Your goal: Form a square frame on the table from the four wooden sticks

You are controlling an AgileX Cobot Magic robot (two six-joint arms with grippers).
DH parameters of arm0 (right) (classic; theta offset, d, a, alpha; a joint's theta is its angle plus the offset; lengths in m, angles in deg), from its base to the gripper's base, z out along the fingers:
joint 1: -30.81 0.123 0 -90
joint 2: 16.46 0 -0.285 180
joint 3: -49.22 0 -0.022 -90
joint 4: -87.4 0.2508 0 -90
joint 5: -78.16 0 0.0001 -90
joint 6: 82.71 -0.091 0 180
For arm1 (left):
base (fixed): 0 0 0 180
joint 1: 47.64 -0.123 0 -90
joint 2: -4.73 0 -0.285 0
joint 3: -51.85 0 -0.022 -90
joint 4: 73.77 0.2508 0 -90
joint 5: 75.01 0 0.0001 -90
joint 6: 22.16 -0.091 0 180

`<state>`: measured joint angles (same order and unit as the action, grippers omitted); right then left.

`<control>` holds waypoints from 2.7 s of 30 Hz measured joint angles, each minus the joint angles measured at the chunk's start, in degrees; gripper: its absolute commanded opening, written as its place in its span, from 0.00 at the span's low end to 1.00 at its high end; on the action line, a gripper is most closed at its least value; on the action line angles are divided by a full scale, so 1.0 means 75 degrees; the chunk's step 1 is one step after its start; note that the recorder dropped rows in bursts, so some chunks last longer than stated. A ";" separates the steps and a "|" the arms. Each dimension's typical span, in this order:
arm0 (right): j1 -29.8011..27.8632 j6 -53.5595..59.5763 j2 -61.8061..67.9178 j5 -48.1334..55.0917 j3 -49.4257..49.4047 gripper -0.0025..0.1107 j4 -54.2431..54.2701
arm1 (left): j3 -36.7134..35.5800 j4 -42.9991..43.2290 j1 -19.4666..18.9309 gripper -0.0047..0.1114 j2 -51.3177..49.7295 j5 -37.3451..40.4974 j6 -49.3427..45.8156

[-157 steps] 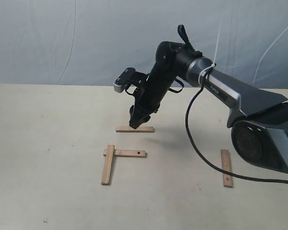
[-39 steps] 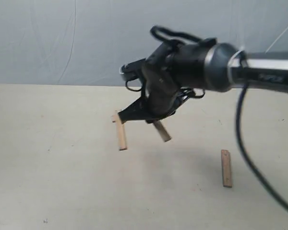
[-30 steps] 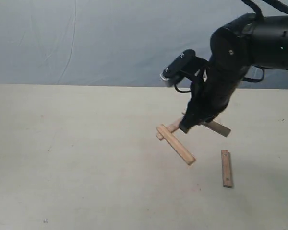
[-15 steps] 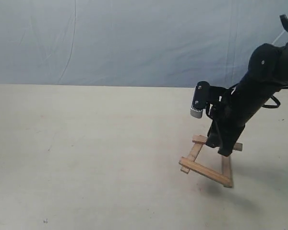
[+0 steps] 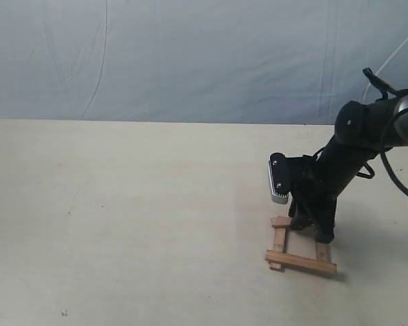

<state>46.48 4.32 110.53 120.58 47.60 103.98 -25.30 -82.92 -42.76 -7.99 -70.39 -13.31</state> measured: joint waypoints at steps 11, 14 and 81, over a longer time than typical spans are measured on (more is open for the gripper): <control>0.0000 0.0047 0.0361 0.0569 0.0748 0.01 0.0371 | 0.0000 0.0000 0.0000 0.04 0.0000 0.0000 0.0000; 0.0000 -0.0455 0.0361 0.1074 0.1147 0.01 0.1179 | 0.0000 0.0000 0.0000 0.04 0.0000 0.0000 0.0000; -0.2247 -1.2985 -0.8226 -0.5425 -0.7372 0.01 -0.2354 | 0.0000 0.0000 0.0000 0.04 0.0000 0.0000 0.0000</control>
<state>29.63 -93.07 48.84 79.89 -7.69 86.32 -25.30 -82.92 -42.76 -7.99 -70.39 -13.31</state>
